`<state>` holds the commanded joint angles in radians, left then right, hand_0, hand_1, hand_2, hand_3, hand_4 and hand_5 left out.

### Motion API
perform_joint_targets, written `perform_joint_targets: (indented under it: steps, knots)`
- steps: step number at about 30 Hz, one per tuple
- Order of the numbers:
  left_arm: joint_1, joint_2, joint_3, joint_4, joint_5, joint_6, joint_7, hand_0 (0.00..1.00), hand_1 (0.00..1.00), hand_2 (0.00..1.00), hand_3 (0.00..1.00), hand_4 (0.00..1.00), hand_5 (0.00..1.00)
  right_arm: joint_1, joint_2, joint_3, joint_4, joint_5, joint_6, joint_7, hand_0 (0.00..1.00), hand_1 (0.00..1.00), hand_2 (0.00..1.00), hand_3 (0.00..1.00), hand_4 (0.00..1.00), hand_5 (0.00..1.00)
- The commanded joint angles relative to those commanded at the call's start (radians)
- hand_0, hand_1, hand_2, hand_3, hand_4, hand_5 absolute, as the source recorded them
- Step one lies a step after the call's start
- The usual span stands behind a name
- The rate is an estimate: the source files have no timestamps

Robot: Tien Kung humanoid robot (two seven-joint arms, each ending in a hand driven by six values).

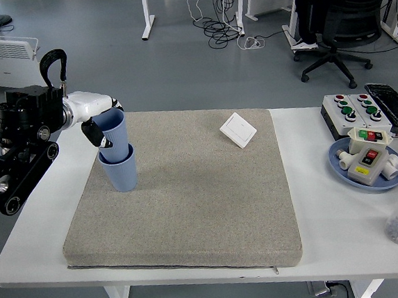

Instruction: Push cup pick cup insert cup

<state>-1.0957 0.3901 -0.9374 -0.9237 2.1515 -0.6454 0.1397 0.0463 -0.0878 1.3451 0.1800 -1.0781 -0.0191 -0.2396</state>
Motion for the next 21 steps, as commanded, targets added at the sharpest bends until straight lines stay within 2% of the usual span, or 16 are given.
perform_joint_targets:
  steps: [5, 6, 11, 12, 17, 18, 21]
  knots:
    - [0.001, 0.000, 0.002, 0.001, -0.008, 0.000, -0.006, 0.491, 0.519, 0.487, 0.454, 0.459, 0.002, 0.002, 0.000, 0.000, 0.000, -0.001, 0.000, 0.000, 0.694, 0.597, 0.601, 0.545, 0.108, 0.430]
    - [0.002, -0.001, 0.003, 0.002, -0.009, 0.000, -0.008, 0.397, 0.548, 0.540, 0.546, 0.771, 0.123, 0.002, 0.000, 0.000, 0.000, 0.000, 0.000, 0.000, 0.694, 0.597, 0.601, 0.545, 0.108, 0.430]
    - [0.005, -0.005, 0.008, 0.015, -0.004, 0.000, -0.020, 0.397, 0.548, 0.540, 0.546, 0.771, 0.123, 0.003, 0.000, -0.001, 0.000, -0.002, 0.001, 0.000, 0.694, 0.597, 0.601, 0.545, 0.108, 0.430]
    - [0.005, -0.005, 0.009, 0.017, -0.003, 0.000, -0.021, 0.526, 0.661, 0.670, 0.681, 0.892, 0.283, 0.003, 0.000, -0.001, 0.000, -0.001, 0.001, 0.000, 0.694, 0.597, 0.601, 0.545, 0.108, 0.430]
    - [0.005, -0.004, 0.007, 0.022, 0.002, 0.000, -0.023, 0.526, 0.661, 0.670, 0.681, 0.892, 0.283, 0.004, -0.001, -0.001, 0.000, 0.000, 0.001, 0.000, 0.694, 0.597, 0.601, 0.545, 0.108, 0.430]
    - [0.006, -0.005, 0.006, 0.023, 0.003, 0.000, -0.025, 0.752, 0.821, 0.897, 0.806, 0.978, 0.402, 0.005, -0.001, -0.001, 0.000, 0.000, 0.001, 0.001, 0.694, 0.597, 0.601, 0.545, 0.108, 0.430]
    - [0.007, -0.005, 0.005, 0.026, -0.001, 0.000, -0.027, 0.752, 0.821, 0.897, 0.806, 0.978, 0.402, 0.005, -0.001, -0.001, 0.000, 0.000, 0.001, 0.001, 0.694, 0.597, 0.601, 0.545, 0.108, 0.430]
